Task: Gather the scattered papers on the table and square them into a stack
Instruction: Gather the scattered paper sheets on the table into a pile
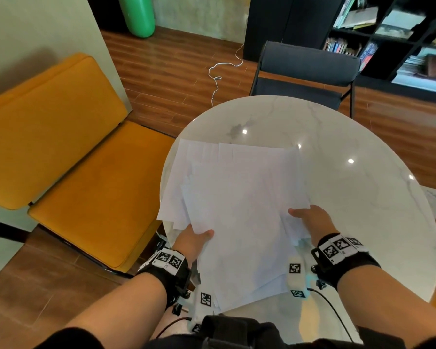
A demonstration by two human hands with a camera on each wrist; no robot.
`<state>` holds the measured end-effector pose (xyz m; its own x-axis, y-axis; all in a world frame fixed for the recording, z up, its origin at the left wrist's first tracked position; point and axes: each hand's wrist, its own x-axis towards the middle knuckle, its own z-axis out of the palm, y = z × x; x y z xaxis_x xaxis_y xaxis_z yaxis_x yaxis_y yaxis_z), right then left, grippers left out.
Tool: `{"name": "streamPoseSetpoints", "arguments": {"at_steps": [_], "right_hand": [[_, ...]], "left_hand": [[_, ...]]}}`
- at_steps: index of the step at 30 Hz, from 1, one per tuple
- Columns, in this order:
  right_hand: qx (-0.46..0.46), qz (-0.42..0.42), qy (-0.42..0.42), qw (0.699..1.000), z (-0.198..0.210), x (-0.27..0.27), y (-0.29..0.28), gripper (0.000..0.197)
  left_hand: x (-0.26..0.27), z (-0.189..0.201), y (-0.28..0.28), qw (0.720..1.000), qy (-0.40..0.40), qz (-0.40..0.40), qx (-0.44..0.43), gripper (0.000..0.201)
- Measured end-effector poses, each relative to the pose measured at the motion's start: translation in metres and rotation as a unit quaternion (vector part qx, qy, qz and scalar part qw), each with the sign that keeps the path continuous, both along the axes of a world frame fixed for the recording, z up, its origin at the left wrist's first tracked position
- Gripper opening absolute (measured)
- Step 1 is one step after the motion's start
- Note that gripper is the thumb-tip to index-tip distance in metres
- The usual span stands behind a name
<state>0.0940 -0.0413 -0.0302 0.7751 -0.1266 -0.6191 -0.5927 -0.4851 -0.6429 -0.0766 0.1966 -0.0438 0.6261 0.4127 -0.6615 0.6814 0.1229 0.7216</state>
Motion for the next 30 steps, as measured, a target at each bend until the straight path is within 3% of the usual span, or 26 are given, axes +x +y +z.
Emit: {"name": "streamPoseSetpoints", "arguments": {"at_steps": [2, 6, 10, 14, 17, 19, 21, 23, 25, 30], "right_hand": [[0.051, -0.024, 0.006, 0.998, 0.0, -0.003, 0.0, 0.09], [0.022, 0.002, 0.019, 1.0, 0.004, -0.009, 0.004, 0.051], [-0.018, 0.028, -0.025, 0.999, 0.003, -0.008, 0.001, 0.042], [0.095, -0.007, -0.005, 0.995, 0.007, -0.009, -0.009, 0.043], [0.222, -0.058, 0.051, 0.972, 0.005, -0.009, -0.015, 0.051], [0.239, -0.063, 0.058, 0.967, 0.008, -0.01, -0.015, 0.045], [0.177, -0.03, 0.035, 0.983, 0.01, -0.013, -0.014, 0.038], [0.045, 0.031, -0.005, 0.999, 0.012, -0.014, -0.014, 0.027], [-0.047, 0.06, -0.052, 0.996, 0.014, -0.012, -0.015, 0.019], [-0.156, 0.065, -0.194, 0.966, 0.04, 0.004, -0.032, 0.021]], "left_hand": [[0.0, 0.0, 0.001, 1.0, 0.0, -0.003, -0.007, 0.045], [0.0, 0.001, 0.002, 1.0, 0.008, 0.002, -0.018, 0.049], [0.0, 0.0, 0.003, 1.0, 0.013, -0.007, -0.01, 0.05], [0.0, -0.001, 0.002, 1.0, 0.006, -0.011, -0.001, 0.051], [0.0, -0.002, 0.001, 1.0, 0.003, -0.015, 0.003, 0.051], [-0.001, -0.002, 0.002, 1.0, 0.001, -0.019, 0.003, 0.051], [-0.001, -0.002, 0.002, 1.0, -0.001, -0.023, 0.007, 0.051], [0.0, -0.001, 0.002, 1.0, 0.0, -0.026, 0.015, 0.05], [0.0, -0.001, 0.0, 0.999, -0.003, -0.022, 0.027, 0.048], [0.002, 0.002, -0.007, 0.997, -0.02, -0.047, 0.063, 0.041]]}}
